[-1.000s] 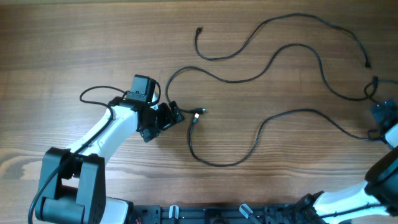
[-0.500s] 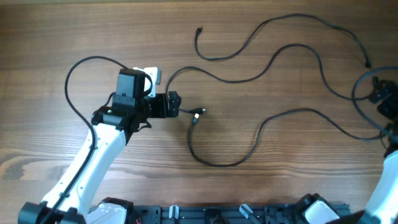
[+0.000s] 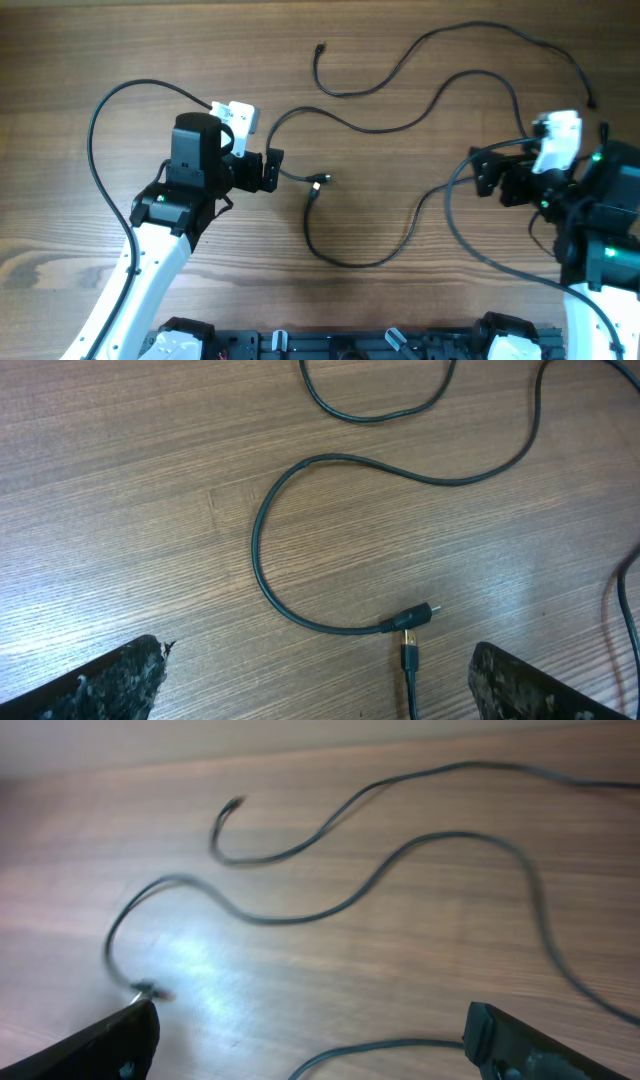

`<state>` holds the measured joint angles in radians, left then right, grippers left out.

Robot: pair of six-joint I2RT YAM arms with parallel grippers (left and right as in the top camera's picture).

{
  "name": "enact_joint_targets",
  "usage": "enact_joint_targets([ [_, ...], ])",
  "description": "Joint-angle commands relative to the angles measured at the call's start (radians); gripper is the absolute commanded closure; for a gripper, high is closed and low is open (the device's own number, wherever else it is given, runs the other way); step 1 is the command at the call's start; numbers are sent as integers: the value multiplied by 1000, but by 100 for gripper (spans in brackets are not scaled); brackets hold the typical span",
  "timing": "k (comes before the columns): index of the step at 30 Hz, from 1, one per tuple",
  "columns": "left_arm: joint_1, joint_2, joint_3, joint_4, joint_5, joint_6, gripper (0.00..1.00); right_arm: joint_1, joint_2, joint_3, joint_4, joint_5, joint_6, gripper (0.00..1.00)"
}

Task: Untangle cables

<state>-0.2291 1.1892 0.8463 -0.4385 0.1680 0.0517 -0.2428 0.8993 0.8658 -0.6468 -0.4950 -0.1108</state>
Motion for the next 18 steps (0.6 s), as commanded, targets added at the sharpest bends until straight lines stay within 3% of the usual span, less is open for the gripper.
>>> enact_joint_targets([
  [1,-2,-11,12,-3,-10,23,0,84,30,8,-3,69,-16,0],
  [13,-2,-11,12,-3,-10,23,0,101,267,8,24,72,298,0],
  [18,-2,-11,12,-3,-10,23,0,101,298,8,55,74,293,0],
])
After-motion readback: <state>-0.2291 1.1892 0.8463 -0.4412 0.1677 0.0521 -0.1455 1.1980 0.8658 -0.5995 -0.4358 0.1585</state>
